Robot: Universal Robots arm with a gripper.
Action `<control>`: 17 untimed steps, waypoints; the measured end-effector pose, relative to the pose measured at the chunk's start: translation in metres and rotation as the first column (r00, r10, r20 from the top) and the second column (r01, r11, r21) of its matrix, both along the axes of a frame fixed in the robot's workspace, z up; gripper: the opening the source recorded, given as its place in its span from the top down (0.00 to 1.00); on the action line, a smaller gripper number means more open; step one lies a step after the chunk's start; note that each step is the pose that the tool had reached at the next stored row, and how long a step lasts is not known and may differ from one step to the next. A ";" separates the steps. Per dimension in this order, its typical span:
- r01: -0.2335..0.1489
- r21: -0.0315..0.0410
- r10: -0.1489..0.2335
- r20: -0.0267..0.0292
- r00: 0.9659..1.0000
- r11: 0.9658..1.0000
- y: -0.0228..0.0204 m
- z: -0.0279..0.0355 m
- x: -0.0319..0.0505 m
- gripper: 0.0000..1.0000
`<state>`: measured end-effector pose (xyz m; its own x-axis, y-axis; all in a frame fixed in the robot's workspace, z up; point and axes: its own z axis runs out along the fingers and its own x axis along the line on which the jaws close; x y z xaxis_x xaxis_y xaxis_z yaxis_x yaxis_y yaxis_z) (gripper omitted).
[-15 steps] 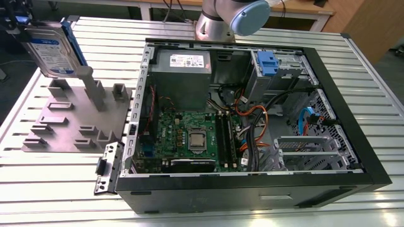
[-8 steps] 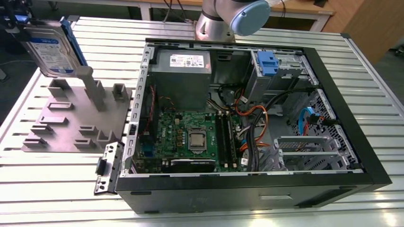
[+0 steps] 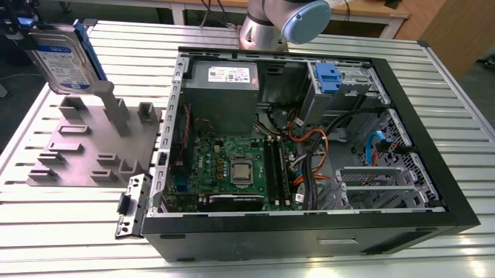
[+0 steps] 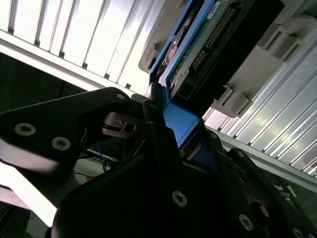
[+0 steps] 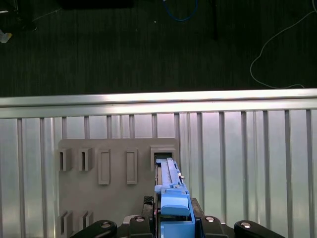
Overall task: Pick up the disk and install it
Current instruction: 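Pick up the disk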
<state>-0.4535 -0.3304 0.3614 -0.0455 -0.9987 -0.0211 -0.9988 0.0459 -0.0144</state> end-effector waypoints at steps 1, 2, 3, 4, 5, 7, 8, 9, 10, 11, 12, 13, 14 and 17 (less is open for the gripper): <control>0.000 0.000 0.000 0.000 1.000 1.000 0.0000 0.0002 0.0000 0.63; 0.000 0.000 0.000 0.000 1.000 1.000 0.0000 0.0005 0.0000 0.63; 0.000 0.000 0.000 0.000 1.000 1.000 0.0000 0.0008 0.0000 0.63; 0.000 0.000 0.000 0.000 1.000 1.000 0.0000 0.0011 0.0000 0.63; 0.000 0.000 0.000 0.000 1.000 1.000 0.0000 0.0013 0.0000 0.63; 0.000 0.000 0.000 0.000 1.000 1.000 0.0000 0.0017 0.0000 0.63; 0.000 0.000 0.000 0.000 1.000 1.000 0.0000 0.0020 0.0000 0.63; 0.000 0.000 0.000 0.000 1.000 1.000 0.0000 0.0021 0.0000 0.63; 0.000 0.000 0.000 0.000 1.000 1.000 0.0000 0.0023 0.0000 0.63; 0.000 0.000 0.000 0.000 1.000 1.000 0.0000 0.0025 0.0000 0.63; 0.000 0.000 0.000 0.000 1.000 1.000 0.0000 0.0027 0.0000 0.63; 0.000 0.000 0.000 0.000 1.000 1.000 0.0000 0.0030 0.0000 0.63; 0.000 0.000 0.000 0.000 1.000 1.000 0.0000 0.0032 0.0000 0.63; 0.000 0.000 0.000 0.000 1.000 1.000 0.0000 0.0041 0.0000 0.63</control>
